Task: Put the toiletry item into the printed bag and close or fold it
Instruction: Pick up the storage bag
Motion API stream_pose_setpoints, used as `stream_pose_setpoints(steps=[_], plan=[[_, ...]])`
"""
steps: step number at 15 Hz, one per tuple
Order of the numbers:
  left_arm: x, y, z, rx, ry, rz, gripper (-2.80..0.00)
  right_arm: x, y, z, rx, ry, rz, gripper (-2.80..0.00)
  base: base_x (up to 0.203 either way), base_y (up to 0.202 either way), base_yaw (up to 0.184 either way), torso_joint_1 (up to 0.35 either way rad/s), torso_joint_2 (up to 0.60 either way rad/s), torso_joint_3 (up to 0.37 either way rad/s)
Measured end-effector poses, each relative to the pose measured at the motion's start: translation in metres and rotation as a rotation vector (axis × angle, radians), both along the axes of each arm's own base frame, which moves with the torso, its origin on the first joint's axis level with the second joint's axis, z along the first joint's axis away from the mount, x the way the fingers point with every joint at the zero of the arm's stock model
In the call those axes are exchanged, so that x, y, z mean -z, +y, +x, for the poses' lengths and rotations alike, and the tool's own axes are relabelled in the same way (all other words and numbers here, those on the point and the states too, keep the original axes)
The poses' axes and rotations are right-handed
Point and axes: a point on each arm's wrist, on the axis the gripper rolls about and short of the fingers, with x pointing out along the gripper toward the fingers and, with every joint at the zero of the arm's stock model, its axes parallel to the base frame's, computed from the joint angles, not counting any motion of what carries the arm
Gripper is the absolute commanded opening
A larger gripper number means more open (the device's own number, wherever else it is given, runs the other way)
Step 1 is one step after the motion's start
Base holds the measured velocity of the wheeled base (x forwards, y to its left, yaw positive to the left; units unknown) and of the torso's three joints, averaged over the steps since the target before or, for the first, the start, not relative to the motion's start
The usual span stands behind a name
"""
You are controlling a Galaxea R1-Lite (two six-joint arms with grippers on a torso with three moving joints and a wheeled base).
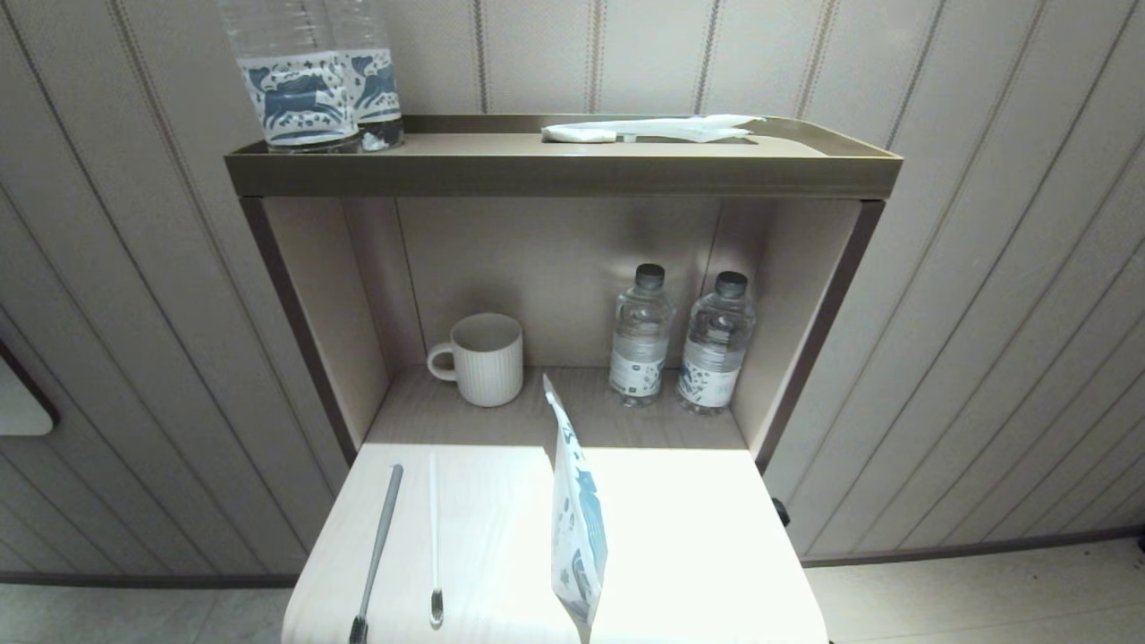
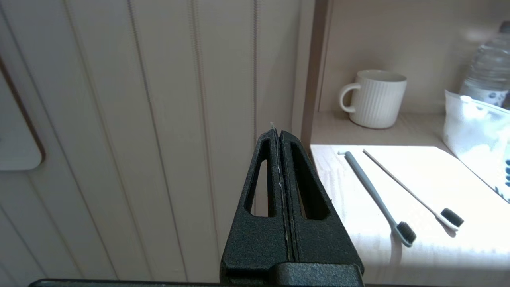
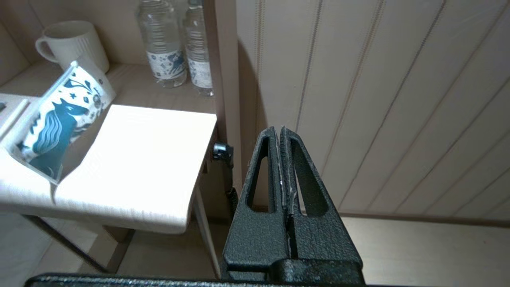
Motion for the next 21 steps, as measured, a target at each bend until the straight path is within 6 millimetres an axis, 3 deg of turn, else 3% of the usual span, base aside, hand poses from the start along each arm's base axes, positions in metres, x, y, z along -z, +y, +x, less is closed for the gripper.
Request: stream_pose_setpoints(steps=[4,9,14,19,20,21], plan=[[0.002,0.000,0.000,-0.003,0.017,0.003,-2.80,-0.062,0.001,0.038,-0.084,0.168,0.008,-2.80,0.000,0.000,0.000,0.000,0.00,0.000],[0.004,0.000,0.001,-0.004,0.035,0.006,-2.80,-0.084,0.021,0.073,-0.528,0.603,0.045,-2.80,0.000,0.000,0.000,0.000,0.00,0.000],[0.004,0.000,0.001,-0.003,0.035,0.007,-2.80,-0.094,0.079,0.125,-0.664,0.878,-0.051,-2.80,0.000,0.000,0.000,0.000,0.00,0.000],[0.004,0.000,0.001,-0.004,0.035,0.007,-2.80,-0.084,0.167,0.162,-0.559,0.904,-0.326,-2.80,0.000,0.000,0.000,0.000,0.00,0.000],[0.004,0.000,0.001,-0.004,0.035,0.007,-2.80,-0.082,0.183,0.167,-0.543,0.896,-0.354,0.00,0.000,0.000,0.000,0.000,0.00,0.000],[0.004,0.000,0.001,-0.004,0.035,0.006,-2.80,-0.079,0.197,0.173,-0.540,0.894,-0.373,0.00,0.000,0.000,0.000,0.000,0.00,0.000]])
